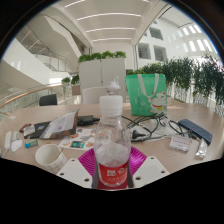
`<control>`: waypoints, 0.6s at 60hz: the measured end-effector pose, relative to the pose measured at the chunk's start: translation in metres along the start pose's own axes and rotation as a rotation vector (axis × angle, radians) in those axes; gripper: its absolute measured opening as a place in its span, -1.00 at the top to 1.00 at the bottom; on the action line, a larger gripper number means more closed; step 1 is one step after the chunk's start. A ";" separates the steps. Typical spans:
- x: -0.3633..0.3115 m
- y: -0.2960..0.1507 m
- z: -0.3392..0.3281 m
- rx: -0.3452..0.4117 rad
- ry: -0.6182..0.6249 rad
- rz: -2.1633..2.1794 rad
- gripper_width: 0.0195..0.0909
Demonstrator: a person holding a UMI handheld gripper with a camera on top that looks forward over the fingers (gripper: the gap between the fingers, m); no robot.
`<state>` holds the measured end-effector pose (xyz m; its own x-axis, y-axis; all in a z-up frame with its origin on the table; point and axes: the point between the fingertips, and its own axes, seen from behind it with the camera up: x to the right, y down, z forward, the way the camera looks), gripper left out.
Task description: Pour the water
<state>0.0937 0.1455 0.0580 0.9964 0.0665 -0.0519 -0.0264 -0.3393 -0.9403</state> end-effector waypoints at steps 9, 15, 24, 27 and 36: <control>-0.009 0.017 0.004 0.022 -0.027 -0.007 0.34; -0.011 0.018 0.008 0.005 -0.023 -0.022 0.33; -0.011 0.019 0.004 -0.001 -0.019 -0.011 0.33; -0.011 0.019 0.003 -0.001 -0.016 -0.007 0.23; 0.000 0.022 -0.011 -0.085 0.042 0.018 -0.61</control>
<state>0.0936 0.1278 0.0412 0.9984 0.0214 -0.0526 -0.0389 -0.4184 -0.9074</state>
